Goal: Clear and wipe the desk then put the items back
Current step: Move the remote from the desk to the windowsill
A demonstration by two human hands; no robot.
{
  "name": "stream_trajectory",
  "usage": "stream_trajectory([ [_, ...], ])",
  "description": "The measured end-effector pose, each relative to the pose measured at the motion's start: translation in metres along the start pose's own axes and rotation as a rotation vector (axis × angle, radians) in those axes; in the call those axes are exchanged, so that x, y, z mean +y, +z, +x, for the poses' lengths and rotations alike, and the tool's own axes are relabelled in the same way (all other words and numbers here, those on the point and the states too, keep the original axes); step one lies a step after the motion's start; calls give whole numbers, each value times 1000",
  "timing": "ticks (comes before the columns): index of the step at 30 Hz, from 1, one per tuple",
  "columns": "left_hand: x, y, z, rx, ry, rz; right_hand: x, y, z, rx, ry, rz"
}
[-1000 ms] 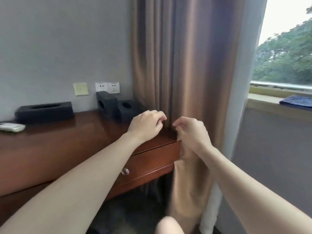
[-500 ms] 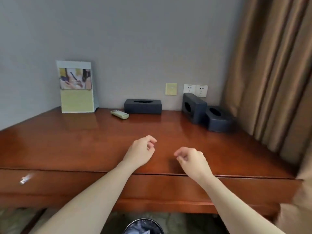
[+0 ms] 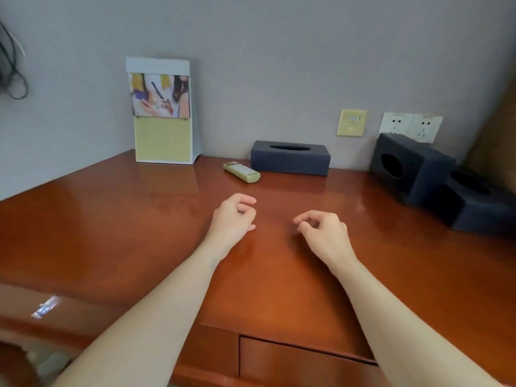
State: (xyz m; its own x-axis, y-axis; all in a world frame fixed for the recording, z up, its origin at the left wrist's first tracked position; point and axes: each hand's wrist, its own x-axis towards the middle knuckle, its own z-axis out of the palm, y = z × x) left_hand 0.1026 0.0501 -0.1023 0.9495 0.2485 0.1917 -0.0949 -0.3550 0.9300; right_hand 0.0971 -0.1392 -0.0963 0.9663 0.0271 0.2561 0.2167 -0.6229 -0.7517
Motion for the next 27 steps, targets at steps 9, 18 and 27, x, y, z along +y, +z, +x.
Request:
stream_trajectory([
  [9,-11,24,104,138,136,47,26,14,102,235,48,126],
  [18,-27,-3,146,395,145,238,-9,70,145,115,-214,-54],
  [27,-42,-8,177,133,1,395,-29,110,183,-99,-47,-277],
])
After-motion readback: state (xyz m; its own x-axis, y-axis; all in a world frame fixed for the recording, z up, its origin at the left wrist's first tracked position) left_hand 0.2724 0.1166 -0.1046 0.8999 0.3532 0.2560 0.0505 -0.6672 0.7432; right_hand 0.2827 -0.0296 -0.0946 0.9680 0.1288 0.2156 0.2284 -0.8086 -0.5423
